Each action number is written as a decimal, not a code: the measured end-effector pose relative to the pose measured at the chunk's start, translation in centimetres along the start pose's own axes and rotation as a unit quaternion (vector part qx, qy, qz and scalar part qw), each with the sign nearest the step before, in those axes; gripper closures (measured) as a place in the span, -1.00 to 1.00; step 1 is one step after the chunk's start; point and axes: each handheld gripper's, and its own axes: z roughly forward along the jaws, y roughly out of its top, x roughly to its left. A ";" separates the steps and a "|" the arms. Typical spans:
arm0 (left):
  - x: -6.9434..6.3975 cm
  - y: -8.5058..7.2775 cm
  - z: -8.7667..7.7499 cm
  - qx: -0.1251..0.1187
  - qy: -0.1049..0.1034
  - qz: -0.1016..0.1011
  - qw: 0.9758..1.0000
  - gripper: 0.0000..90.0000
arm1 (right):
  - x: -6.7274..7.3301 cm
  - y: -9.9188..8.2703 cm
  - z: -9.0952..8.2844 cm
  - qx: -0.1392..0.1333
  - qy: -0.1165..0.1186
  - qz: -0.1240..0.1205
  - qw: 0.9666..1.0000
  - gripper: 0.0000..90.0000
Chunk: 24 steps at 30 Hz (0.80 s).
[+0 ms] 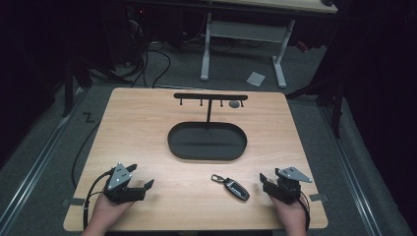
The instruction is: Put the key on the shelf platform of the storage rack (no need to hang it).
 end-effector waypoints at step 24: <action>0.1 0.2 -0.3 -0.004 -0.011 0.004 1.000 -0.63 | 2.3 1.9 0.8 0.155 0.019 -0.088 0.984 -0.34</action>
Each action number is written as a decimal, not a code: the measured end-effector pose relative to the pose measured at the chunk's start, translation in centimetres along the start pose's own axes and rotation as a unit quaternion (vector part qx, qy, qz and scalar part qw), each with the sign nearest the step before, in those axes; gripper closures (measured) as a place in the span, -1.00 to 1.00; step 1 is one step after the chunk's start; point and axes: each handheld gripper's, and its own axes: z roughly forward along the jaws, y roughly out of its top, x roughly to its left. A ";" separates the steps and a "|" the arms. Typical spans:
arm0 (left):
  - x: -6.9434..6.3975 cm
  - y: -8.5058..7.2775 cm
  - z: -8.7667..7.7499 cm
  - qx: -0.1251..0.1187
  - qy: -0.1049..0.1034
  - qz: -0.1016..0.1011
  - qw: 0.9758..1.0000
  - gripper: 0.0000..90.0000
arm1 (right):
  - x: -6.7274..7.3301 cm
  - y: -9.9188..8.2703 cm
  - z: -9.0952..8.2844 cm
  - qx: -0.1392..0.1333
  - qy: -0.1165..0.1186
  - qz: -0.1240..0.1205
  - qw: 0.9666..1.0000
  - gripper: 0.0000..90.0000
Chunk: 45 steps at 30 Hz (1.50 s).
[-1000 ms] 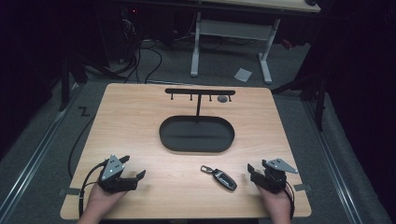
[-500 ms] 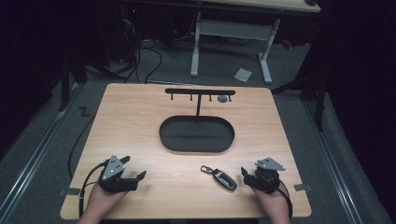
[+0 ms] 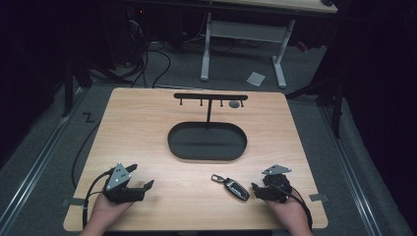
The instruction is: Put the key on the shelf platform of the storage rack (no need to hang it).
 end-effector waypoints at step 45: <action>0.2 0.1 0.0 -0.003 -0.003 -0.003 1.000 -0.63 | 2.1 5.7 -1.2 0.197 0.053 -0.096 0.974 -0.42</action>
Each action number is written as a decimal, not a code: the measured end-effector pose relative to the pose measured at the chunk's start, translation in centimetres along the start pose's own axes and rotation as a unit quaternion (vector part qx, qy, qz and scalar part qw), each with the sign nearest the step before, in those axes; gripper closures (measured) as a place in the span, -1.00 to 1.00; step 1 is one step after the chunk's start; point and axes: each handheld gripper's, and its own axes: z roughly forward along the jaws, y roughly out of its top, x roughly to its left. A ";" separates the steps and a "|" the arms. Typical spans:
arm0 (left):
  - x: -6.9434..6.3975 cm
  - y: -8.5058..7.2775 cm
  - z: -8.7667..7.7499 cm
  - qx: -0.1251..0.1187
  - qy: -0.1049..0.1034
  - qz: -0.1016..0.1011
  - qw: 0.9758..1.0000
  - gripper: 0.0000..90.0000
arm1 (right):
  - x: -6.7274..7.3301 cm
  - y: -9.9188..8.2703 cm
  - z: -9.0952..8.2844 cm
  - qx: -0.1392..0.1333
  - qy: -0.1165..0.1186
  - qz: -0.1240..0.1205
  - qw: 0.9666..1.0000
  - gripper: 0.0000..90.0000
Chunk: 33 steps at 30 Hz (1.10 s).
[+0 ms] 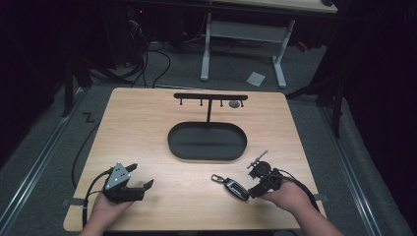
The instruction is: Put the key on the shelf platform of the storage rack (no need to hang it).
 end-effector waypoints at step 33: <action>0.0 0.0 0.0 0.002 0.000 -0.001 1.000 -0.63 | 4.2 1.0 2.6 -0.073 0.027 -0.034 0.996 -0.06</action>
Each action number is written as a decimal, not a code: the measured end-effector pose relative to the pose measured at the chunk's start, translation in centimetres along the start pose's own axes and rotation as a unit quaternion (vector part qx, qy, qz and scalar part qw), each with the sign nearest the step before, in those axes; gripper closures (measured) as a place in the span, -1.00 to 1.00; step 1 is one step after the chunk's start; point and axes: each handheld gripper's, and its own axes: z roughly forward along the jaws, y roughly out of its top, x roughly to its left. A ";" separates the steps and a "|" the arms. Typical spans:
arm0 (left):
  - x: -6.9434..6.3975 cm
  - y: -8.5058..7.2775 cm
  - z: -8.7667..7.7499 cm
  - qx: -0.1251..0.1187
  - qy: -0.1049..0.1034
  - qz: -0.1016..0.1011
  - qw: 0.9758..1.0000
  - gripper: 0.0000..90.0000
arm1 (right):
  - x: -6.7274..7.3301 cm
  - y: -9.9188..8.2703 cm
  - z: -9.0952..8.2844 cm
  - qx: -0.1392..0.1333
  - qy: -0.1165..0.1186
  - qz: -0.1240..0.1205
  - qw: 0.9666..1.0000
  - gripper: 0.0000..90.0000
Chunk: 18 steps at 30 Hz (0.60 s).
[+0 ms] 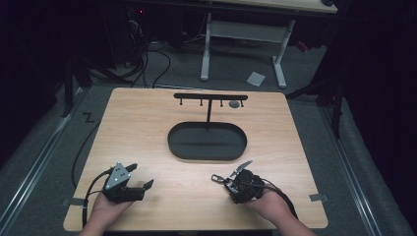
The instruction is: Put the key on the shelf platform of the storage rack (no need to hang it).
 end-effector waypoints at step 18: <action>0.0 0.0 0.0 0.001 0.002 0.001 1.000 -0.63 | -0.2 -0.4 0.0 -0.017 0.021 0.001 1.000 0.08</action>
